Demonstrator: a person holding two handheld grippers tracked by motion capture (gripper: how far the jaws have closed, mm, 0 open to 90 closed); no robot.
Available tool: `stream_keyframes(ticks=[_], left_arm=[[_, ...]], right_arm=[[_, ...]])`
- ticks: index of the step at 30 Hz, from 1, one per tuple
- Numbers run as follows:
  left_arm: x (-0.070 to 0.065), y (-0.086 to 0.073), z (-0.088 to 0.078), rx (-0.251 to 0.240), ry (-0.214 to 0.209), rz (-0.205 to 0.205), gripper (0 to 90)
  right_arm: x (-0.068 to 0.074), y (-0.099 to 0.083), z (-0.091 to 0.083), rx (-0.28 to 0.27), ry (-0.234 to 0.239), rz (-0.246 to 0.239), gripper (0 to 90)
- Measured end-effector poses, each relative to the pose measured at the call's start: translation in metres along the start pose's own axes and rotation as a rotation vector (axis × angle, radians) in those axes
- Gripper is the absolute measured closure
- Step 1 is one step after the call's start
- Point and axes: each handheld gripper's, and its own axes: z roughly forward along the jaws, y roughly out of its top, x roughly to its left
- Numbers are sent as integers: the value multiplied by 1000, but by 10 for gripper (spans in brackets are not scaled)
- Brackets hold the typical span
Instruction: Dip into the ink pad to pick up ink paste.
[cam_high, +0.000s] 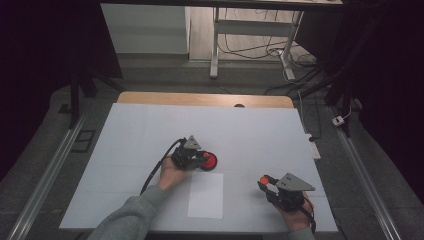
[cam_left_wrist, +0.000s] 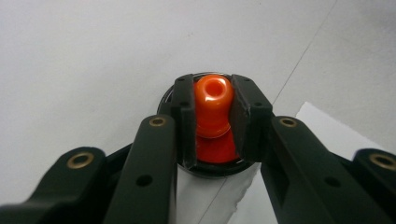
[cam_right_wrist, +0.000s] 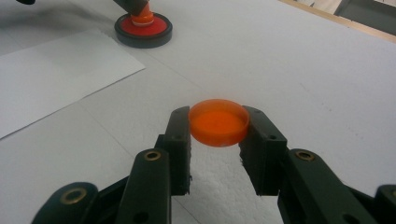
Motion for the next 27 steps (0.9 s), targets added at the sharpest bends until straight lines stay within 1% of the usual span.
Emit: stream_keyframes(ticks=[3, 8, 10, 19, 23, 27], left_arm=[[0, -1, 0, -3, 0, -1, 725], [-2, -5, 0, -28, 13, 8, 726], [-2, -6, 0, -35, 8, 2, 726], [-3, -5, 0, -32, 21, 21, 726], [-4, -5, 0, -32, 22, 22, 726], [-3, -6, 0, -33, 20, 18, 726]], right_arm=[[0, 0, -1, -3, 0, -1, 644], [1, 0, -1, -2, -2, 2, 644], [1, 0, -1, -5, -1, 4, 644], [0, 0, -1, -6, -1, 5, 644], [0, 0, -3, -2, -11, 8, 644], [0, 0, -2, 1, -6, 6, 645]])
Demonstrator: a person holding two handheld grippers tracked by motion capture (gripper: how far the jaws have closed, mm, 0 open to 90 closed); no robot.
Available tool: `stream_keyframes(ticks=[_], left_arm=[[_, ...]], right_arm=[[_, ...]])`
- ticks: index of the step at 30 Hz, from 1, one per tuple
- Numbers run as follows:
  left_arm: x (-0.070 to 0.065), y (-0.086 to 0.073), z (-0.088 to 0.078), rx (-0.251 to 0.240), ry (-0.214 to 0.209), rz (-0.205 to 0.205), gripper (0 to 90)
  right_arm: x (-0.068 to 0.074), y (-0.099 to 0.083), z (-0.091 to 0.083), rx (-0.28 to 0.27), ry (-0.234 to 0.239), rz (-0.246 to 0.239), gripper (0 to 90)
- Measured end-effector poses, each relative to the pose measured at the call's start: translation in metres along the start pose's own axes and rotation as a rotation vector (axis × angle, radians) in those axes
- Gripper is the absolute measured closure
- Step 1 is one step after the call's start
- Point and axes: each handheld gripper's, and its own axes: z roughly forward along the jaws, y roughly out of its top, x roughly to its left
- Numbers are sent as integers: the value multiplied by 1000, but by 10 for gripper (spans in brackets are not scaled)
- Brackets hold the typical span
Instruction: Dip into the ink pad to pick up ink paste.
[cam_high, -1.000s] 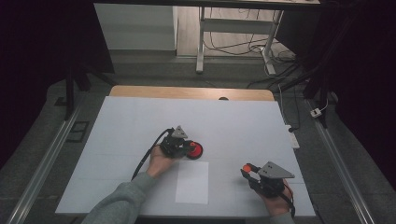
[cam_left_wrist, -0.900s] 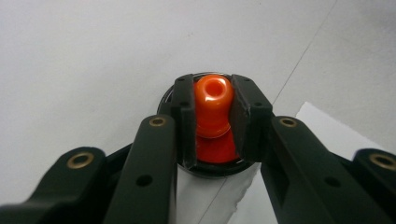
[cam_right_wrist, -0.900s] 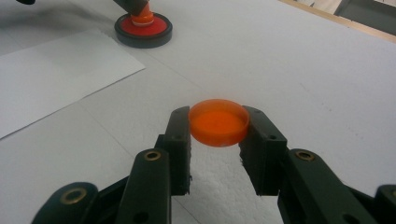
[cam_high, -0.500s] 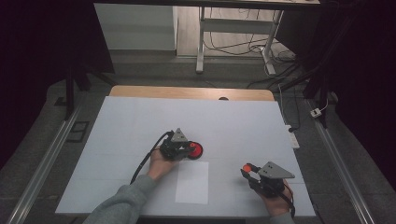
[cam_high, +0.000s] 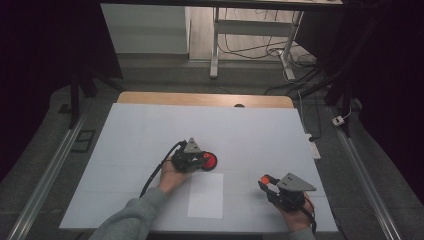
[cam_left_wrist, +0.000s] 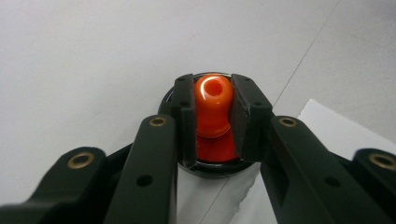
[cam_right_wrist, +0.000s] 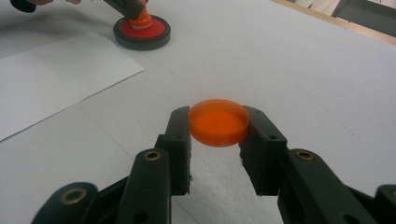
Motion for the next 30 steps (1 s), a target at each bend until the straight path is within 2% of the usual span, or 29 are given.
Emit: stream_keyframes(ticks=[17, 20, 23, 26, 30], left_arm=[[-1, 3, 0, 16, 6, -5, 724], [0, 4, -1, 17, -3, -11, 722], [4, 7, -8, -42, -49, -48, 722], [4, 14, -21, -95, -58, -55, 722], [5, 20, -36, -141, -66, -72, 722]], right_arm=[[0, 1, -1, -6, 1, 2, 644], [-1, 0, 0, -7, 0, -3, 644], [-2, 0, 0, -7, 2, -2, 644], [-3, -1, 0, -8, 0, 4, 644], [-3, -1, 0, -8, 1, 3, 644]])
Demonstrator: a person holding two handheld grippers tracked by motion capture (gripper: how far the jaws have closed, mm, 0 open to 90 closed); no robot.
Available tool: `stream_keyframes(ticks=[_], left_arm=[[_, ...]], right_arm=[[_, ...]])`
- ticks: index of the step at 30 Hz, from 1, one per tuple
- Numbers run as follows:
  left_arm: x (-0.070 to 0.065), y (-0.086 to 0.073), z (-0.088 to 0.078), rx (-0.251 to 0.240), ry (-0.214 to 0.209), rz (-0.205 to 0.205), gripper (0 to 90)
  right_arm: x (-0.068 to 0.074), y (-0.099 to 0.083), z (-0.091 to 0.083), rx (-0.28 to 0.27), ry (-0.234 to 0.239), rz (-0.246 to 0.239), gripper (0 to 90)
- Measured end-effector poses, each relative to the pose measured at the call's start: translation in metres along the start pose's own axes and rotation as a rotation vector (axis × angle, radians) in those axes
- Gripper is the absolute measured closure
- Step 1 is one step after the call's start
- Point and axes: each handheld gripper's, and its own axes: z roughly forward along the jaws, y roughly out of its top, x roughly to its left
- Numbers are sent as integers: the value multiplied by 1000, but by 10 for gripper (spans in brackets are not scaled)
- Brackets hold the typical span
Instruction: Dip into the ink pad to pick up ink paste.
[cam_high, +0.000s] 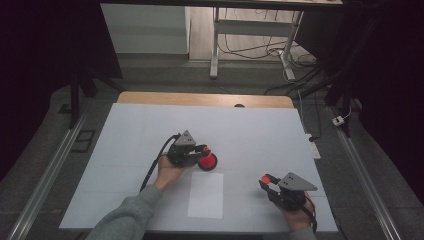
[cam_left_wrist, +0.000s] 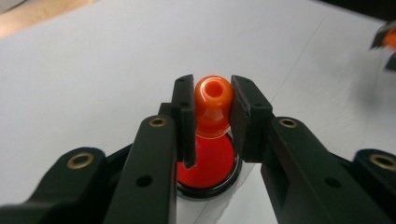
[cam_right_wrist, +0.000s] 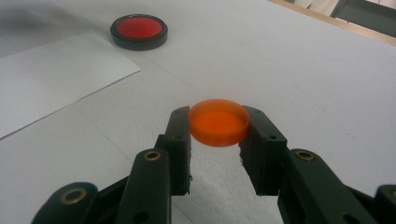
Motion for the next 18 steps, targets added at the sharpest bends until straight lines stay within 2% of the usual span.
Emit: stream_keyframes(ticks=[9, 18], left_arm=[[-2, 8, -16, -36, -33, -6, 721], [2, 10, -28, -54, -77, -47, 722]], right_arm=[[0, 0, 0, 3, -4, -2, 644], [0, 0, -1, -1, -3, 1, 644]])
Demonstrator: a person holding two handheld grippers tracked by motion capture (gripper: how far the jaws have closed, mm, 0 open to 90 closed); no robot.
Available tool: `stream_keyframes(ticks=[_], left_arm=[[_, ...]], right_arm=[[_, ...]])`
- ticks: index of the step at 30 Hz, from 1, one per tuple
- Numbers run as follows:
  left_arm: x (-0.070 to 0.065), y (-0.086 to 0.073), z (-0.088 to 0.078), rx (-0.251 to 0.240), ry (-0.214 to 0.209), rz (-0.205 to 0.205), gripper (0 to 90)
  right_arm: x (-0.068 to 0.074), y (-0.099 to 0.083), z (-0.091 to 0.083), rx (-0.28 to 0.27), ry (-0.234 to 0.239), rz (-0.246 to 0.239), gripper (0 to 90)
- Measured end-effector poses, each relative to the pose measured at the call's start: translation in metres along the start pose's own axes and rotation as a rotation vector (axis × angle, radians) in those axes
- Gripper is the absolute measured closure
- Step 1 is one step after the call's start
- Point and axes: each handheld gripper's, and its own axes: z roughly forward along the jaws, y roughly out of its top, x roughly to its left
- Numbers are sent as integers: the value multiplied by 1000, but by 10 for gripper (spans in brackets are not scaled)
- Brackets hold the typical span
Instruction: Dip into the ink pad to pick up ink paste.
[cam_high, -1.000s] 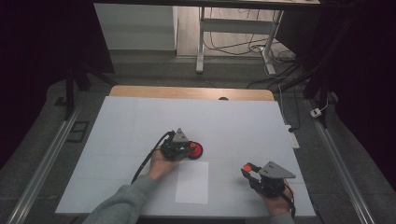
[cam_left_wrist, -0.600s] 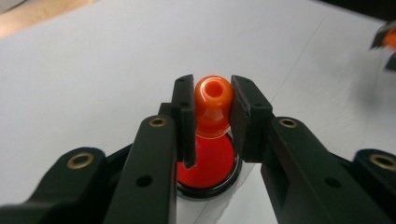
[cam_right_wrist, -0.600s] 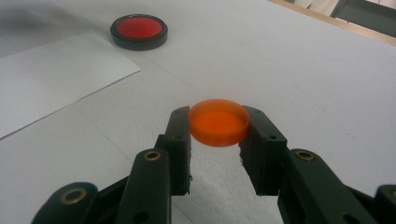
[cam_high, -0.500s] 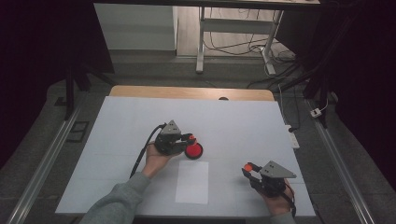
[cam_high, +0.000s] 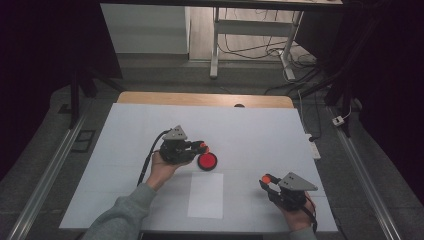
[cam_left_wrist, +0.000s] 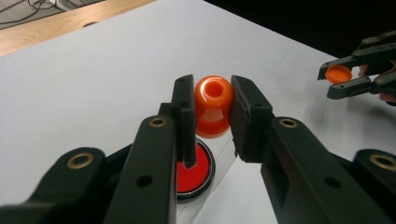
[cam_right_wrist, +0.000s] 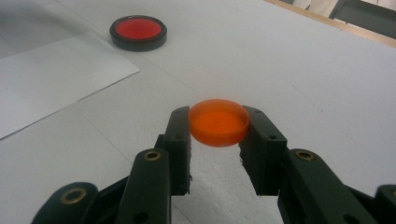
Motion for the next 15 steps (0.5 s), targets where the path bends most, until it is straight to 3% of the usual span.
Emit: stream_keyframes(ticks=[5, 9, 15], left_arm=[[0, 0, -5, -1, -16, -3, 722], [-4, 1, -8, 9, -10, 27, 721], [-9, 3, -9, 12, -56, 33, 721]], right_arm=[[0, 0, 0, -1, -2, -4, 645], [0, 0, 0, 2, -3, -6, 644], [-1, 0, 1, 3, -5, -2, 644]])
